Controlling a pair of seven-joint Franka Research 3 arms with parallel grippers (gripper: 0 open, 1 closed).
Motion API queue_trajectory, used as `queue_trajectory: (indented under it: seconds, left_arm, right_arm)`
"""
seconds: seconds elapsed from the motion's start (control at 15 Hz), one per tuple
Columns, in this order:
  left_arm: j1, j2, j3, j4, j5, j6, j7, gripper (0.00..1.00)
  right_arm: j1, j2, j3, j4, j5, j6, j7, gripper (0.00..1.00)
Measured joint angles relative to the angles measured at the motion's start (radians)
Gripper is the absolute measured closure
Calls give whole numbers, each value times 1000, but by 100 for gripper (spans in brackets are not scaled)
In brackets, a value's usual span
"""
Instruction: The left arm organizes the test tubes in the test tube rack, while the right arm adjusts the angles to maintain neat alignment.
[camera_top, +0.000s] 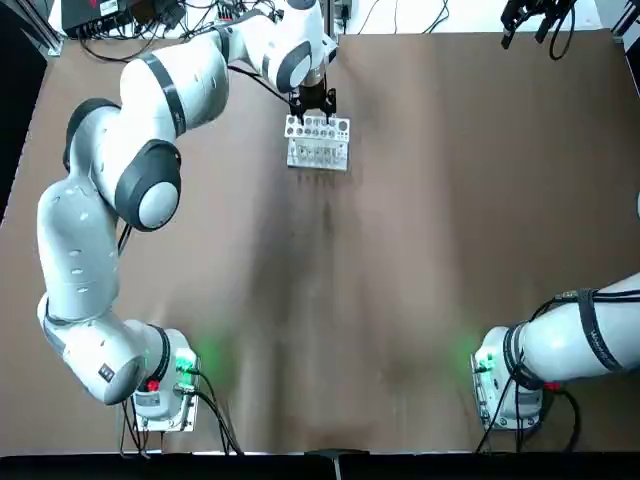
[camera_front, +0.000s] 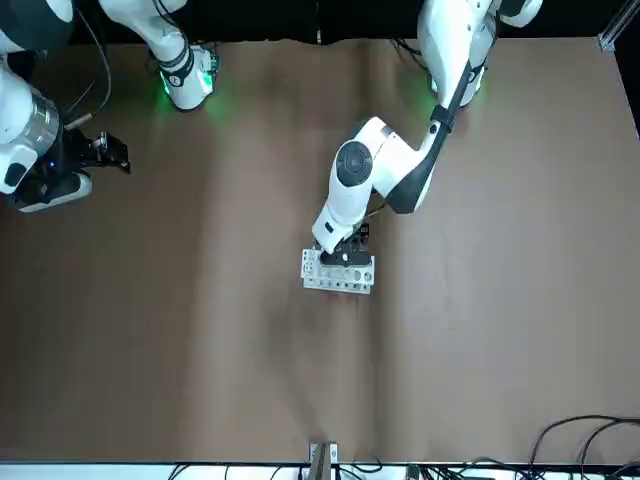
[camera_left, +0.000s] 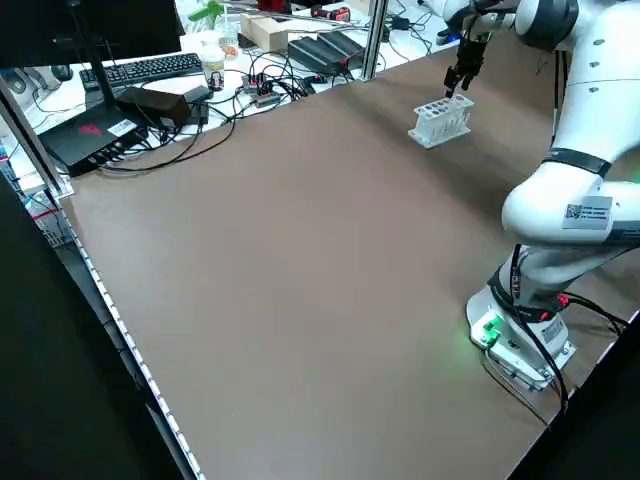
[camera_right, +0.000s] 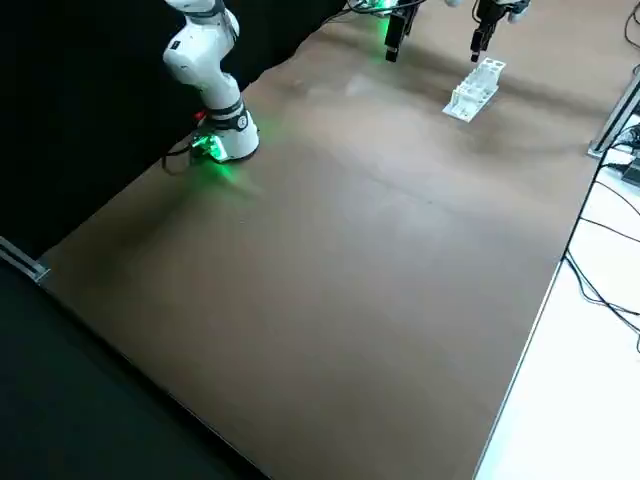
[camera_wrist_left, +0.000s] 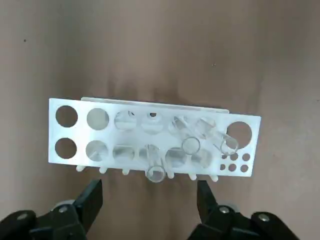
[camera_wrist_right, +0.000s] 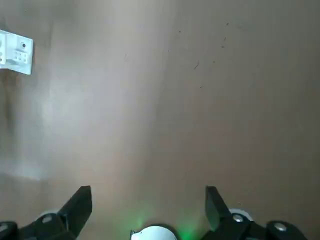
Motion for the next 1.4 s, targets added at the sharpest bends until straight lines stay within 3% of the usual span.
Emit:
queue_trajectory:
  seconds: [0.13, 0.33, 0.73, 1.4]
  left_arm:
    - [0, 4, 0, 0, 0, 0, 0, 16]
    - [-5, 12, 0, 0, 0, 0, 0, 30]
    - [-10, 20, 0, 0, 0, -3, -1, 41]
    - [-14, 26, -1, 0, 0, -4, -1, 51]
  right_arm:
    - [0, 0, 0, 0, 0, 0, 0, 0]
    - [0, 0, 0, 0, 0, 0, 0, 0]
    - [-3, 0, -10, 0, -1, -7, 2, 0]
    - [-77, -19, -19, 2, -8, -46, 3, 0]
